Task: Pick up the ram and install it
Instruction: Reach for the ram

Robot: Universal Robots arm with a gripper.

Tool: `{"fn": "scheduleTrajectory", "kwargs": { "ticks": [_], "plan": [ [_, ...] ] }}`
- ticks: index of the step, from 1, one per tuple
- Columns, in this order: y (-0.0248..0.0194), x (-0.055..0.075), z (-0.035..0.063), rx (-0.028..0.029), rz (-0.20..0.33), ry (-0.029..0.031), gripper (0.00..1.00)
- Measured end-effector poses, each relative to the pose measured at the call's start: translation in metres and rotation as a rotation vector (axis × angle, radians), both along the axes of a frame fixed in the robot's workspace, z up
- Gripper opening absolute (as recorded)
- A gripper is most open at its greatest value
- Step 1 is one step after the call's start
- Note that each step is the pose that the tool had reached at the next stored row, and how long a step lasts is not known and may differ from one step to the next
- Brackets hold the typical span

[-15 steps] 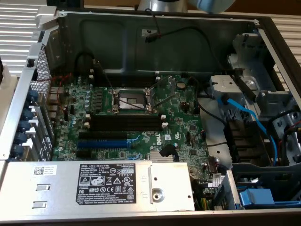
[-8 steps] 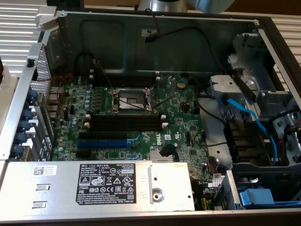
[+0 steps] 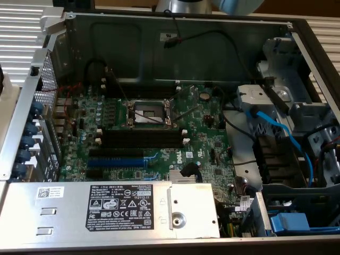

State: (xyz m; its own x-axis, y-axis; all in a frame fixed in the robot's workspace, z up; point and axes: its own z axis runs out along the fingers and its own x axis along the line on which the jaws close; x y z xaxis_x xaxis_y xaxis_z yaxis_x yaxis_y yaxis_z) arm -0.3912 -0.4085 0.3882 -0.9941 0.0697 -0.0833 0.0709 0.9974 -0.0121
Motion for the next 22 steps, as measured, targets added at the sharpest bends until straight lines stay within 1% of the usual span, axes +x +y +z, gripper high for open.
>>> {"fn": "scheduleTrajectory", "kwargs": {
  "ticks": [3, 6, 7, 11, 17, 18, 19, 22],
  "plan": [
    [-0.0001, -0.013, -0.0020, 0.0000, 0.000, 0.0087, 0.11],
    [-0.0001, -0.027, -0.0026, -0.0001, 0.000, 0.0209, 0.11],
    [-0.0001, -0.036, -0.0026, 0.0000, 0.000, 0.0265, 0.11],
    [-0.0001, -0.055, -0.0027, 0.0000, 0.000, 0.0314, 0.11],
    [-0.0002, -0.082, -0.0033, 0.0000, 0.000, 0.0329, 0.11],
    [-0.0001, -0.091, -0.0047, 0.0001, 0.000, 0.0338, 0.11],
    [0.0000, -0.092, -0.0061, 0.0002, 0.000, 0.0348, 0.11],
    [0.0010, -0.092, -0.0091, -0.0001, 0.003, 0.0411, 0.11]
  ]
}}
